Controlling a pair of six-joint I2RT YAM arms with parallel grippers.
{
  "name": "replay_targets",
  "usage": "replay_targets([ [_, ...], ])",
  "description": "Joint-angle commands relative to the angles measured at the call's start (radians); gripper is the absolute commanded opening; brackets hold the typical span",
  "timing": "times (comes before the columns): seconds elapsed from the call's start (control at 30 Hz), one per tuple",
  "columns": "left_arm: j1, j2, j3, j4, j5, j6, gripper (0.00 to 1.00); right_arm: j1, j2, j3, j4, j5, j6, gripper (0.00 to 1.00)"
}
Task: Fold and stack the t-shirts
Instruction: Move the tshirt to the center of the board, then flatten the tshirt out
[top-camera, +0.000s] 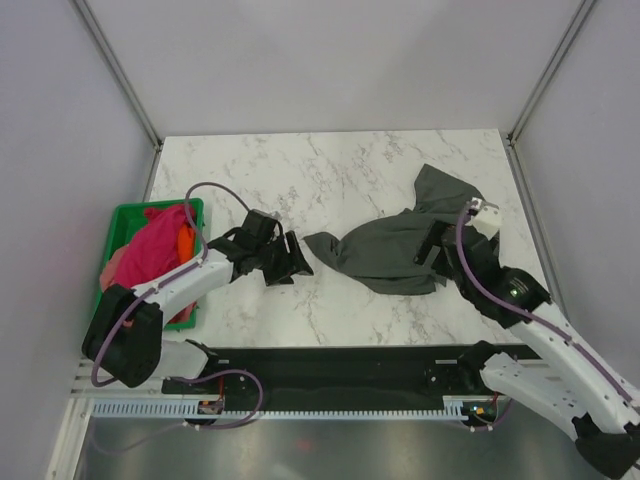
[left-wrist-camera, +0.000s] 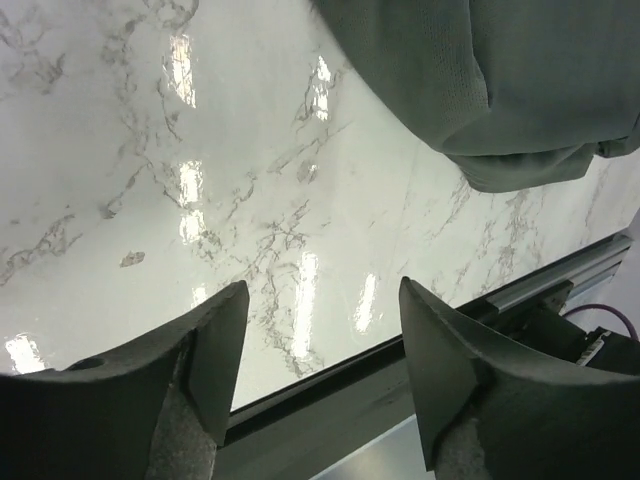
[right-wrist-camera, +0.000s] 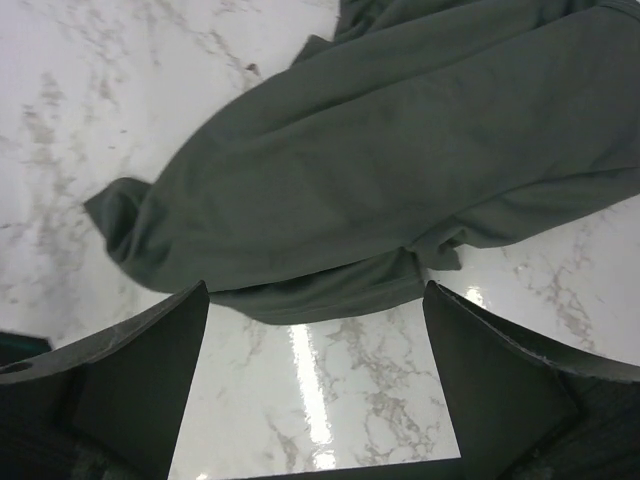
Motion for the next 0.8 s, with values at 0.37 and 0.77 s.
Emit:
replay_targets([
  [0.37, -0.018, 0.305, 0.263, 0.068, -0.043, 0.121, 0.75, -0.657, 0.640, 0.152, 0.251, -0.253, -0.114, 0.83],
  [0.77, -0.018, 0.534, 0.483, 0.074, -0.074, 0.131, 0.43, -0.980, 0.762, 0.051, 0.298, -0.334, -0.164, 0.83],
])
